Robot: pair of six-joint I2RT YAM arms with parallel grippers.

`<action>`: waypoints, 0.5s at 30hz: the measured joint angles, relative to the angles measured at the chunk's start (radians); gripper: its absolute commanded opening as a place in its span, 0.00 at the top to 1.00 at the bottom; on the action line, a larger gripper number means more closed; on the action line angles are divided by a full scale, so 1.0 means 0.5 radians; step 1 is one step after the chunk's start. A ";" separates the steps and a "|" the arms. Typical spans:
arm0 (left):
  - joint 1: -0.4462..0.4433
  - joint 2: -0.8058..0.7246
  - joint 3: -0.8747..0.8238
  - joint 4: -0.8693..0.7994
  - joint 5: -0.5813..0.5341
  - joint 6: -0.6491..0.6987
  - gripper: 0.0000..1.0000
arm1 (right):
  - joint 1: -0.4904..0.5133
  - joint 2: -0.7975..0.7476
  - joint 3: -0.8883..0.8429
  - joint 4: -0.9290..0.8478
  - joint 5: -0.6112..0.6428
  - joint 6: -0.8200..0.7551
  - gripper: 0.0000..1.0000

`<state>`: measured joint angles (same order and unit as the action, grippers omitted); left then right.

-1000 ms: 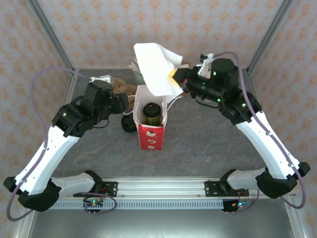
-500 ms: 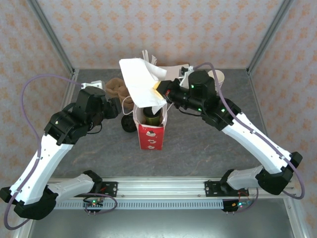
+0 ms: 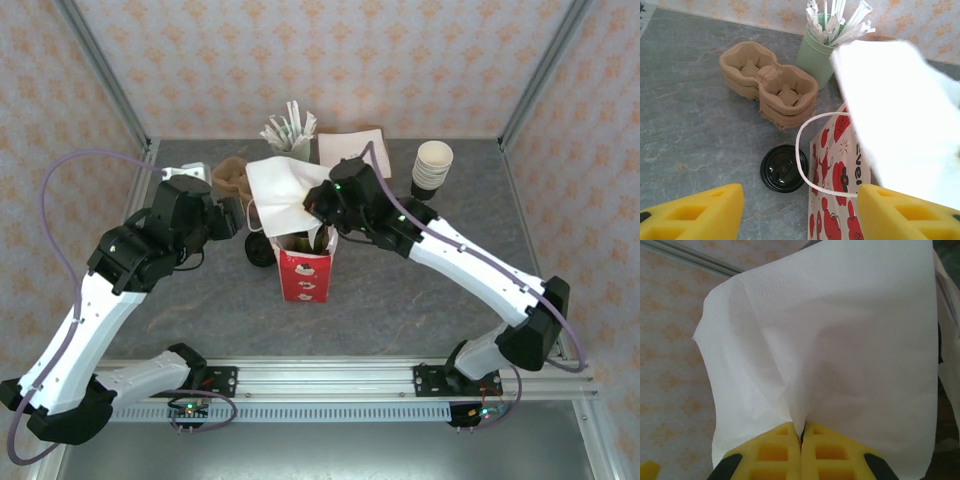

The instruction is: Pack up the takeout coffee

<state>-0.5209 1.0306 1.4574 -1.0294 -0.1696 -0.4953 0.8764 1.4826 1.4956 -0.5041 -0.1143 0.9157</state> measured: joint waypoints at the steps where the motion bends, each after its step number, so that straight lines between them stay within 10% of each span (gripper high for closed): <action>1: 0.000 -0.004 0.000 -0.001 -0.002 -0.001 0.37 | 0.020 0.033 0.022 -0.046 0.041 -0.019 1.00; 15: 0.000 -0.076 -0.015 -0.008 -0.061 0.047 0.35 | 0.166 0.363 0.321 -0.497 0.465 -0.213 1.00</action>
<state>-0.5209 0.9924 1.4498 -1.0332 -0.2001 -0.4717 0.9596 1.6642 1.6562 -0.7528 0.1181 0.8093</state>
